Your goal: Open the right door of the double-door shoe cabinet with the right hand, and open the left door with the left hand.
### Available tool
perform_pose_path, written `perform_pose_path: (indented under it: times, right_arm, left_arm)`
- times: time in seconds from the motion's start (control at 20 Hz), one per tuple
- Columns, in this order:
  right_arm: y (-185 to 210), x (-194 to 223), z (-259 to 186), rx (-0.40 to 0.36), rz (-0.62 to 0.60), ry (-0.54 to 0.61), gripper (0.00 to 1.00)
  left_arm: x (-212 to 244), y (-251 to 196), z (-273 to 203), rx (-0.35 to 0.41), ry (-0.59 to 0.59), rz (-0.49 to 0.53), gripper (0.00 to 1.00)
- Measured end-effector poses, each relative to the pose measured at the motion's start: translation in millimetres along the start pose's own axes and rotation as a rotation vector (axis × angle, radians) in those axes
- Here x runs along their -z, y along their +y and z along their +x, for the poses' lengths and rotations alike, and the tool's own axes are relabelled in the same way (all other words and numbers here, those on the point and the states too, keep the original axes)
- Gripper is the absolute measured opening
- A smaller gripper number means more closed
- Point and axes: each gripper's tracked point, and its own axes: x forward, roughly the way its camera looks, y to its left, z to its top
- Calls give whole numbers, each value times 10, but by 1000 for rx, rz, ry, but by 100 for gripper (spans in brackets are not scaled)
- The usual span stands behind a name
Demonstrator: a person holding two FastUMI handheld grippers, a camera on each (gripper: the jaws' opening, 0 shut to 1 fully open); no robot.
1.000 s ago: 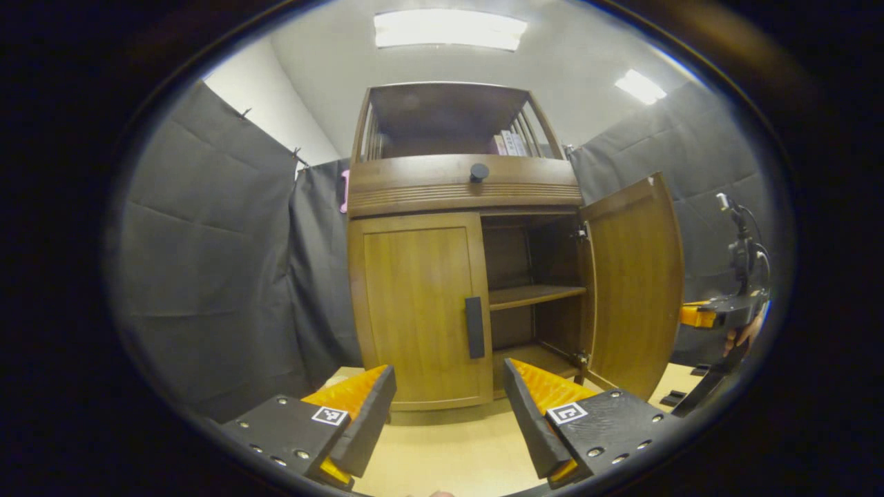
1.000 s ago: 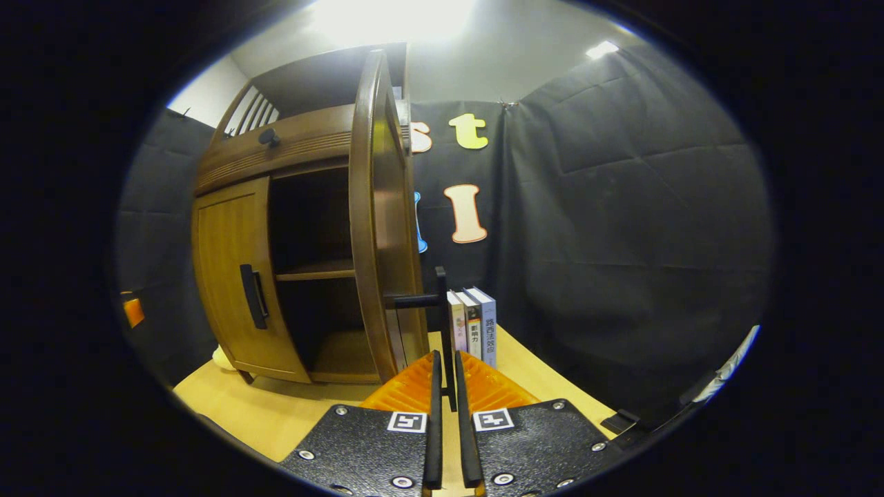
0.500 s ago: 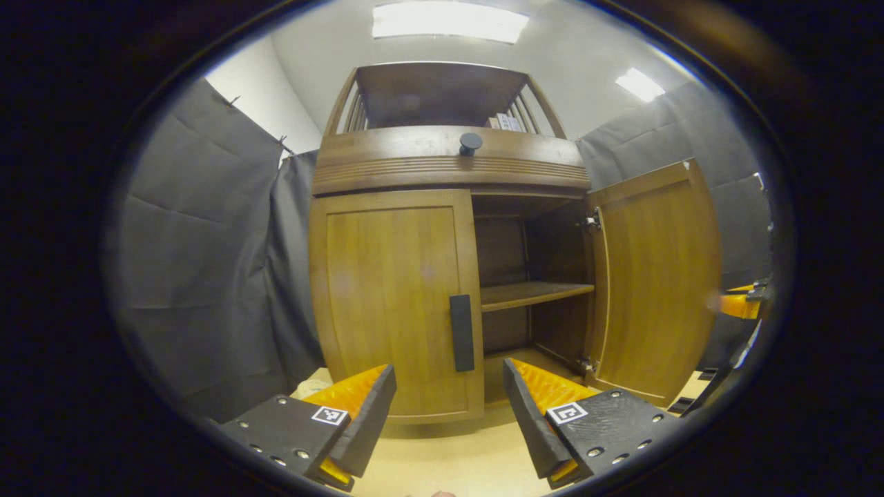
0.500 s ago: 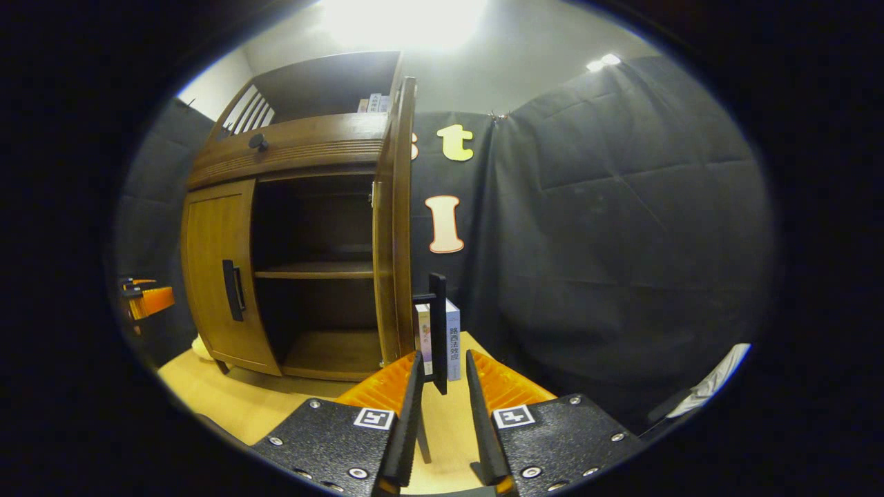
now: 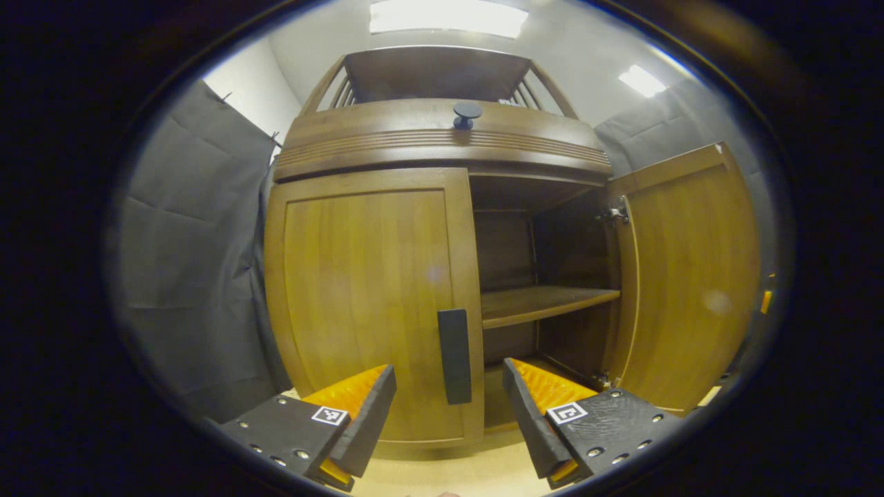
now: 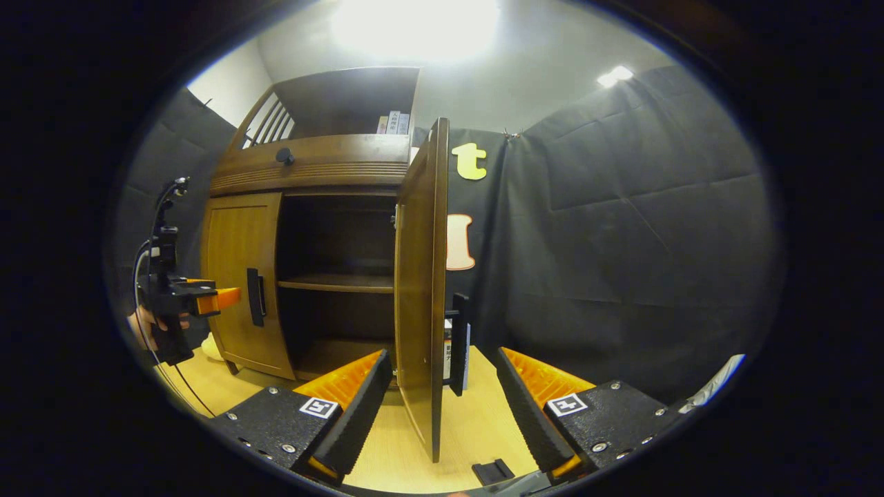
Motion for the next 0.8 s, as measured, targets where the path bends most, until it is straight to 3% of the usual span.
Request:
perform_pose_path:
  times: [0.2,0.25,0.45,0.55,0.65,0.7,0.8]
  right_arm:
    - [16,-24,-18,-9,9,2,94]
    - [9,-11,-13,-8,6,6,94]
    - [35,101,-5,-22,15,38,94]
    - [60,151,-30,-38,27,53,94]
    - [114,195,-37,-58,31,65,94]
    - [185,219,-32,-67,27,71,94]
    - [272,229,-47,-84,28,75,94]
  left_arm:
    - [126,-30,361,-3,8,-32,94]
    - [162,13,443,-22,10,-46,82]
    - [246,175,661,-82,25,-80,83]
    - [273,94,730,-72,30,-62,94]
    - [281,42,775,-43,41,-54,94]
    - [288,2,813,-18,47,-52,88]
    - [331,-20,846,-32,67,-57,65]
